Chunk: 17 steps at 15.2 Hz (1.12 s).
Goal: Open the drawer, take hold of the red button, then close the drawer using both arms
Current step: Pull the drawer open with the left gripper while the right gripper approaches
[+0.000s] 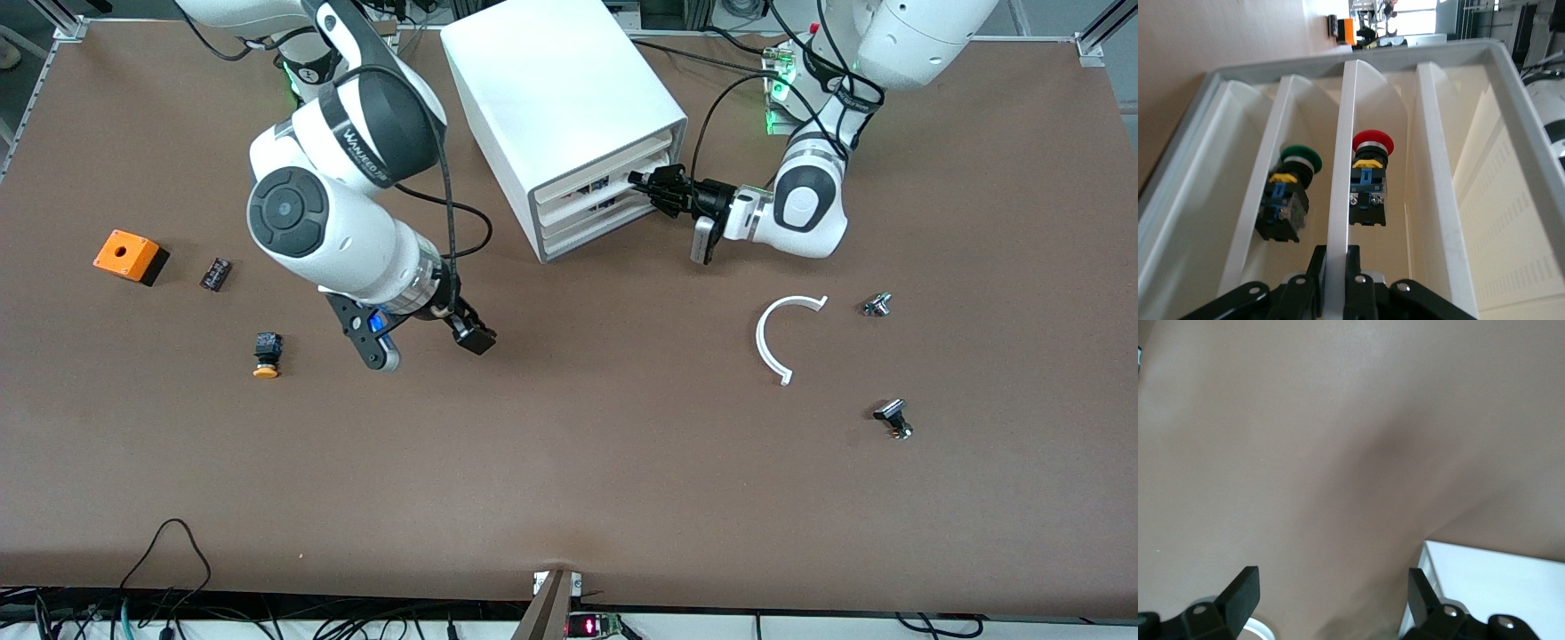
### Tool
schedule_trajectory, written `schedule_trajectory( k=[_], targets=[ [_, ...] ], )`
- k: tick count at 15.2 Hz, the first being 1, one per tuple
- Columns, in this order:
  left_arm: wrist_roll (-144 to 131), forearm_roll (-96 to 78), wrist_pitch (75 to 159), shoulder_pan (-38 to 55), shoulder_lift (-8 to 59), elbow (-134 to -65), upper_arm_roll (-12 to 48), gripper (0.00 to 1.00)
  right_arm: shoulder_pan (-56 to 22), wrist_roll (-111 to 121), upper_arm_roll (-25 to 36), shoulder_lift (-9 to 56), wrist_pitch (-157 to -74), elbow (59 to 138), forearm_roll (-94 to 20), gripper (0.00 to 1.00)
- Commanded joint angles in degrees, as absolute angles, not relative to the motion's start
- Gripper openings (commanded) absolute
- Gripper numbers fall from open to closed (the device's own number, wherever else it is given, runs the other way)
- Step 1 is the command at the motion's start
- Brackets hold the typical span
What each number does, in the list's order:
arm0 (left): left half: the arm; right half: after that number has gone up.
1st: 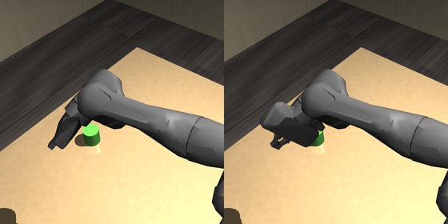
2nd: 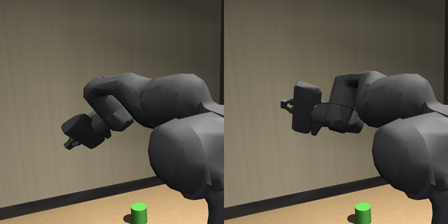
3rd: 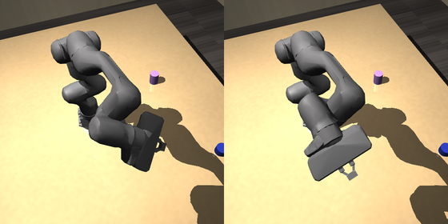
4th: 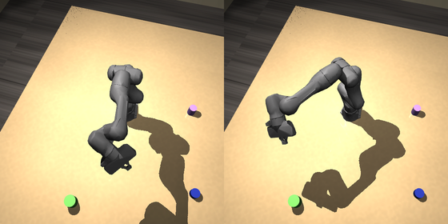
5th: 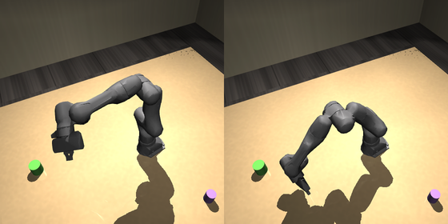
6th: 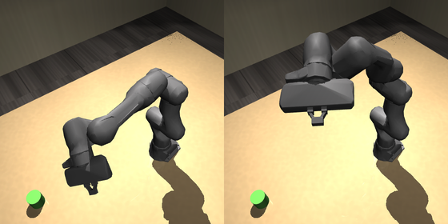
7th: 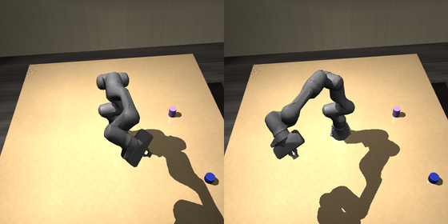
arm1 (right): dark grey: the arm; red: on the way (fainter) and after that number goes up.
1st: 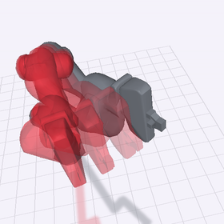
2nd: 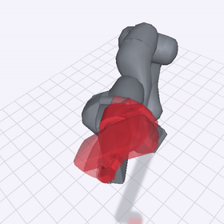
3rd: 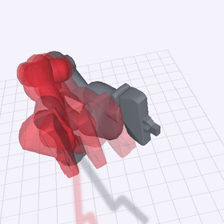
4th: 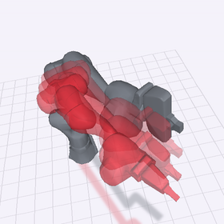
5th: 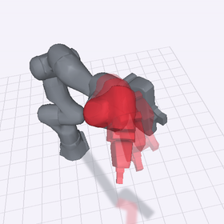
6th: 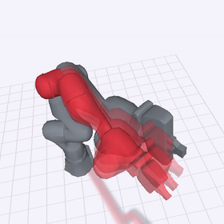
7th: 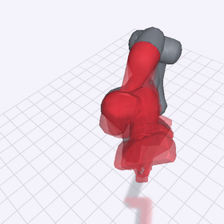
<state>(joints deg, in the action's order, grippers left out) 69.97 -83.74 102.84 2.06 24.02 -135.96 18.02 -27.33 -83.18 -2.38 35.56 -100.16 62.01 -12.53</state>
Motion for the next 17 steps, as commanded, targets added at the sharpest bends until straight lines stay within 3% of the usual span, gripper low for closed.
schedule_trajectory(
  k=[1, 8, 13, 17],
  targets=[
    [66.89, -83.59, 102.66, -0.18, 23.99, -133.60, 18.20, 0.00, -29.26, -90.33, -2.29, 37.35, -101.60, 59.24, -13.36, 0.98],
    [54.68, -65.76, 102.57, -6.14, 25.75, -121.13, 17.31, 0.00, -36.55, -101.33, -2.20, 38.76, -108.45, 59.24, -13.36, 0.98],
    [51.95, -59.69, 101.08, -9.49, 31.72, -112.69, 17.23, 0.00, -40.95, -102.30, -2.20, 40.69, -112.58, 59.24, -13.36, 0.98],
    [50.89, -59.06, 100.99, -9.67, 32.17, -111.62, 17.14, 0.00, -44.20, -102.48, -1.85, 43.67, -114.60, 59.24, -12.83, 0.98]
  ],
)
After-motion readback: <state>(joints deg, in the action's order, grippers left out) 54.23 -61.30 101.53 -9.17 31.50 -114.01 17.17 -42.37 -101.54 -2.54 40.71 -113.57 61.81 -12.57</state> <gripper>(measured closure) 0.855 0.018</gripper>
